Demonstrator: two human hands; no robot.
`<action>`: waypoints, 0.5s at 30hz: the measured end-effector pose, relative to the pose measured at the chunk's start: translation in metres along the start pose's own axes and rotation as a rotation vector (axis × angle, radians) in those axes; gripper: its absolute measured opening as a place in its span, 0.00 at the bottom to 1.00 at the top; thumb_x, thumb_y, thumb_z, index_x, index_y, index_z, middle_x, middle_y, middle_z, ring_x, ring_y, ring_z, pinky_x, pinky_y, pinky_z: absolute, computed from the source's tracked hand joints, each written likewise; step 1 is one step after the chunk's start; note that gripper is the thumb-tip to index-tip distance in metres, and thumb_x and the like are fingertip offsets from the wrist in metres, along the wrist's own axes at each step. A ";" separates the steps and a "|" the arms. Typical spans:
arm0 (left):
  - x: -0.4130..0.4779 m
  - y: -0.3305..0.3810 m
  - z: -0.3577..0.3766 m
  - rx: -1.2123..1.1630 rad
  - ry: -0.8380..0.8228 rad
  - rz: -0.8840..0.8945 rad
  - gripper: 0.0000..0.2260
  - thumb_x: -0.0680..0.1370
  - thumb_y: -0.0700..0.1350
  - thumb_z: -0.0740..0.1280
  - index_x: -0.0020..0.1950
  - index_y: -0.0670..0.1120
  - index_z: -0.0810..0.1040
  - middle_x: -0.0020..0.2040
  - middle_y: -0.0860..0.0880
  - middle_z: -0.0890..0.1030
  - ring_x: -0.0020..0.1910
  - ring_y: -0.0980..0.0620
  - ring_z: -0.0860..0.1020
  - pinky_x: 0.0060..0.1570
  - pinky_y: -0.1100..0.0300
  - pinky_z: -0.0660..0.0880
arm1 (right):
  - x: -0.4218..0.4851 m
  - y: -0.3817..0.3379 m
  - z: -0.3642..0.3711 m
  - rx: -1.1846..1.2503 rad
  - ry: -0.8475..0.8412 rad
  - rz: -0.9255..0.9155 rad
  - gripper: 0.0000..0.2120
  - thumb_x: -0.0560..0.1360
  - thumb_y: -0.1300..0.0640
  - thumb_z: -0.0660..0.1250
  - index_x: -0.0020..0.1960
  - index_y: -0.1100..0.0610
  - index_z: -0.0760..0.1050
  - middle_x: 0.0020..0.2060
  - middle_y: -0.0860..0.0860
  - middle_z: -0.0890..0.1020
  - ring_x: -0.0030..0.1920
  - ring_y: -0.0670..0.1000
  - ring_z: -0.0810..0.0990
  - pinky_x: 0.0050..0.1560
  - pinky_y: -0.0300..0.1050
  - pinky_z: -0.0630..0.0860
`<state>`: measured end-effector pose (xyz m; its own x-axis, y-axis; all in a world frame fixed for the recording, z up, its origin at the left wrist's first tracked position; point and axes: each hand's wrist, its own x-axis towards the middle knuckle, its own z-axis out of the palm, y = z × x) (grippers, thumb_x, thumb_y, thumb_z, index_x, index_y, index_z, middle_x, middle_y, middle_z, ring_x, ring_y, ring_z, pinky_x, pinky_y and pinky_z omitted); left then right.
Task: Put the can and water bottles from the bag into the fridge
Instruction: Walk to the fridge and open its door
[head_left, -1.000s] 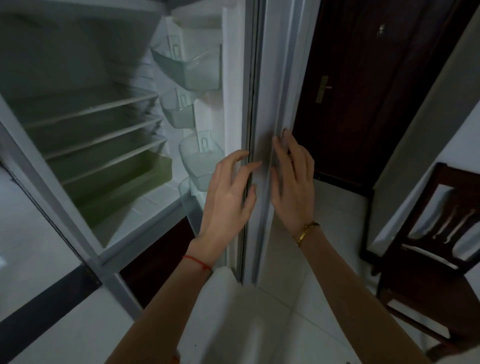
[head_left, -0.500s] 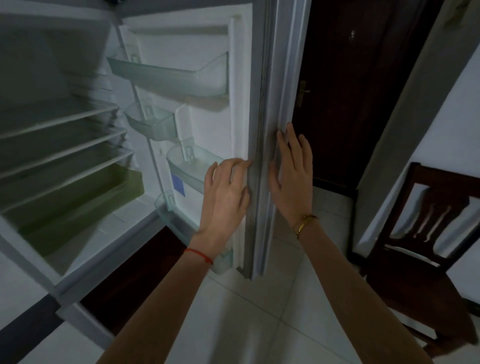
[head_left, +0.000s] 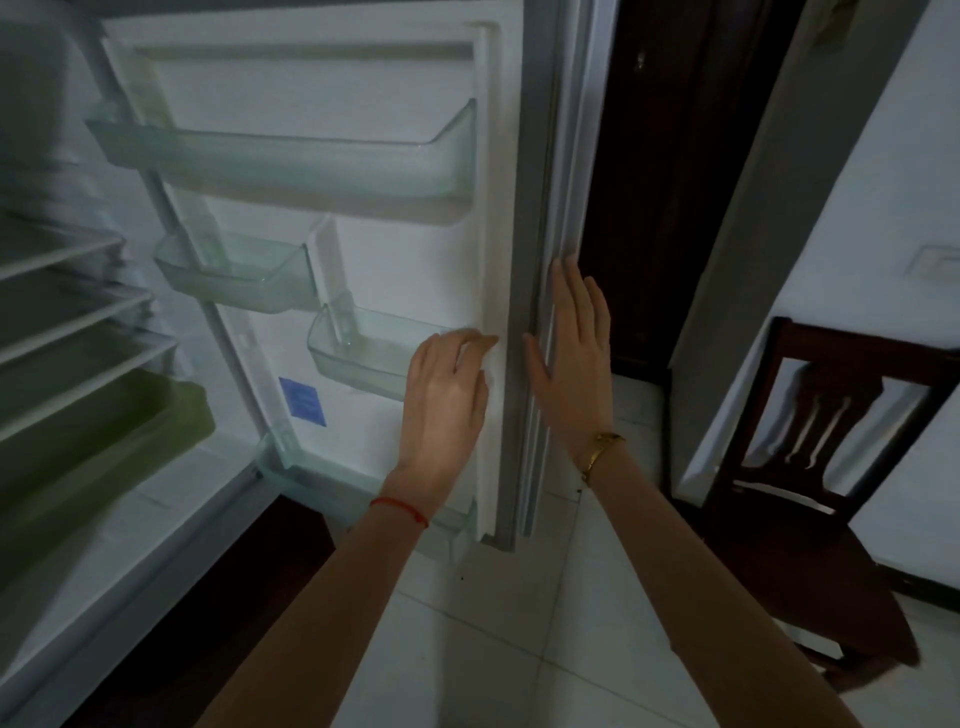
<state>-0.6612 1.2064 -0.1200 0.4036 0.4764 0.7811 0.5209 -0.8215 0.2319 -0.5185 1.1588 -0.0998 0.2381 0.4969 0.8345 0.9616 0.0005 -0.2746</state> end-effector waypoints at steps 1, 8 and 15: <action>0.005 -0.002 0.006 -0.037 0.008 -0.013 0.19 0.74 0.31 0.63 0.65 0.42 0.78 0.61 0.43 0.78 0.60 0.45 0.77 0.64 0.50 0.72 | 0.003 0.004 0.004 0.015 0.004 -0.001 0.31 0.79 0.59 0.62 0.77 0.60 0.53 0.77 0.54 0.57 0.77 0.48 0.49 0.77 0.54 0.55; 0.038 -0.022 0.043 -0.169 0.019 0.018 0.16 0.76 0.32 0.65 0.64 0.40 0.78 0.60 0.42 0.78 0.59 0.45 0.78 0.60 0.52 0.75 | 0.028 0.040 0.035 -0.029 0.000 0.023 0.29 0.80 0.60 0.61 0.77 0.57 0.54 0.76 0.51 0.60 0.76 0.54 0.56 0.77 0.47 0.53; 0.058 -0.041 0.068 -0.066 0.027 0.061 0.16 0.75 0.41 0.69 0.63 0.42 0.79 0.55 0.44 0.82 0.54 0.45 0.80 0.56 0.51 0.76 | 0.056 0.067 0.065 -0.042 0.005 0.106 0.30 0.78 0.63 0.61 0.78 0.56 0.55 0.76 0.50 0.62 0.76 0.54 0.58 0.77 0.44 0.52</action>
<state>-0.6076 1.2892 -0.1234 0.4120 0.4172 0.8100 0.4450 -0.8679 0.2207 -0.4494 1.2433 -0.1028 0.3395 0.4882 0.8040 0.9357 -0.0880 -0.3417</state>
